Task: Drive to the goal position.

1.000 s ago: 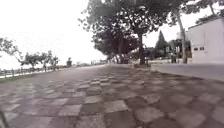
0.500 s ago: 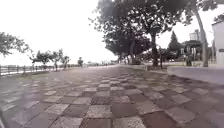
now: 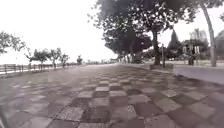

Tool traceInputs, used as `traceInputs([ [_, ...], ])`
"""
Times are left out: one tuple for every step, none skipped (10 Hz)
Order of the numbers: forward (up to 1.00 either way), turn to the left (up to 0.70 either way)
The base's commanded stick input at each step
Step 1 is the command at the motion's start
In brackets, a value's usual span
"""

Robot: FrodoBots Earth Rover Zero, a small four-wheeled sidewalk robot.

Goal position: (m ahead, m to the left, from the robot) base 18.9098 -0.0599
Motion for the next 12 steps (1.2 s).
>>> traceInputs([
  [1.00, 0.00],
  [1.00, 0.00],
  [1.00, 0.00],
  [1.00, 0.00],
  [1.00, 0.00],
  [1.00, 0.00],
  [1.00, 0.00],
  [1.00, 0.00],
  [1.00, 0.00],
  [1.00, 0.00],
  [1.00, 0.00],
  [1.00, 0.00],
])
